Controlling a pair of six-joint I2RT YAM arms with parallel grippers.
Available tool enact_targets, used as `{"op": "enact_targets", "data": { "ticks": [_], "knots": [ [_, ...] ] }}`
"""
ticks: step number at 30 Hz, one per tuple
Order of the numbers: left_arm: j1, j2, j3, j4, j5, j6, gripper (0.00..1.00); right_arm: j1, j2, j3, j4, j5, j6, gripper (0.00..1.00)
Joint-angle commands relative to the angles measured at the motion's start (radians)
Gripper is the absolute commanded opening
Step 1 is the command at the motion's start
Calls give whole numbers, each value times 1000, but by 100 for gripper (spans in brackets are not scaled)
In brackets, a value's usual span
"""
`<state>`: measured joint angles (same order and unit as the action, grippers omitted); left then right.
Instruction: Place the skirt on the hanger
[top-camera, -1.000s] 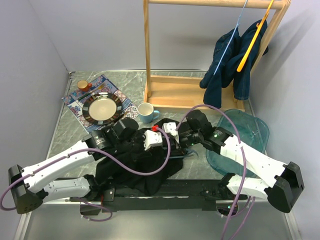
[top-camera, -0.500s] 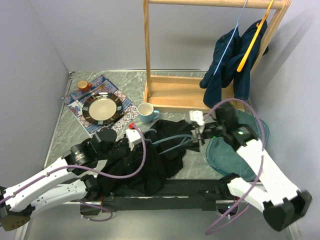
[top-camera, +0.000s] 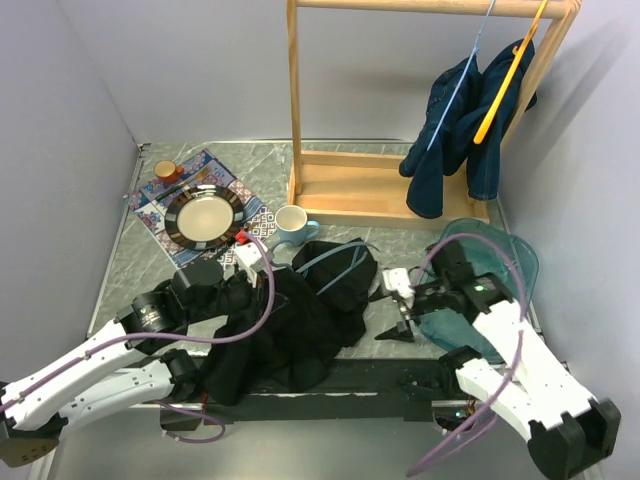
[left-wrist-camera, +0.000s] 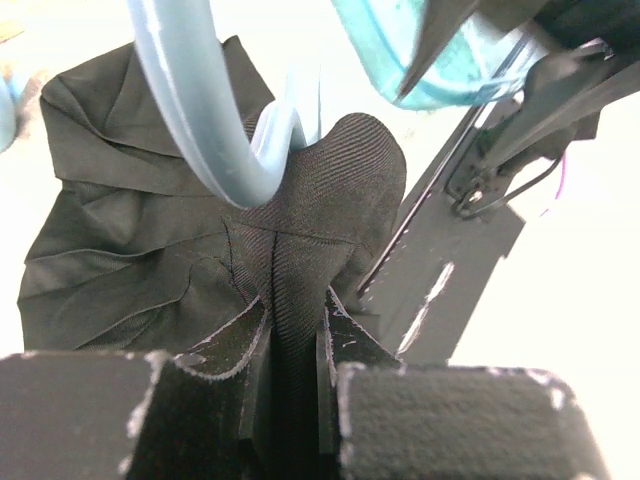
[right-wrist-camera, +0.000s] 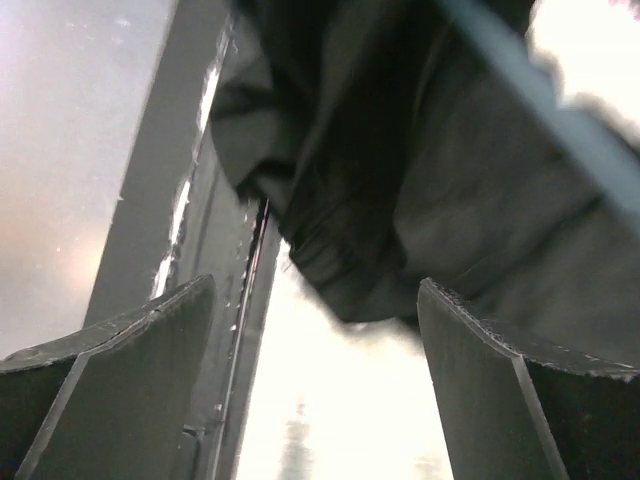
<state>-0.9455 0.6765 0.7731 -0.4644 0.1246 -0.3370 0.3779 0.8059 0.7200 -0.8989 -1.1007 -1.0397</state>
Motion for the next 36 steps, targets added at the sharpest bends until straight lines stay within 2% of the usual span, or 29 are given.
{"op": "enact_targets", "data": {
  "ticks": [1,4,7,12,20,25,29,30,31,32,33,36],
  "knots": [
    [4,-28,52,122,-14,-103,1,78,16,-96,484,181,419,88],
    [4,-34,57,139,-28,-125,1,151,65,-131,664,347,622,88],
    [4,-43,66,148,-39,-137,1,242,99,-155,756,473,712,88],
    [4,-57,84,153,-71,-149,1,285,163,-165,847,656,797,88],
    [4,-132,106,174,-121,-165,1,286,210,-171,896,733,877,87],
    [5,-152,138,178,-140,-152,1,283,269,-140,896,783,915,80],
    [4,-138,202,115,-132,-110,1,244,292,-96,894,788,948,52],
    [4,-131,213,95,-117,-99,1,218,286,-87,882,786,948,33],
    [5,-130,222,75,-115,-88,1,196,276,-76,873,779,955,25],
    [4,-129,236,31,-120,-64,1,175,248,-62,858,762,960,7],
    [5,-127,241,11,-112,-44,1,123,230,-53,848,725,960,0],
    [4,-130,227,-51,-71,32,1,32,142,-15,793,669,958,0]
  ]
}}
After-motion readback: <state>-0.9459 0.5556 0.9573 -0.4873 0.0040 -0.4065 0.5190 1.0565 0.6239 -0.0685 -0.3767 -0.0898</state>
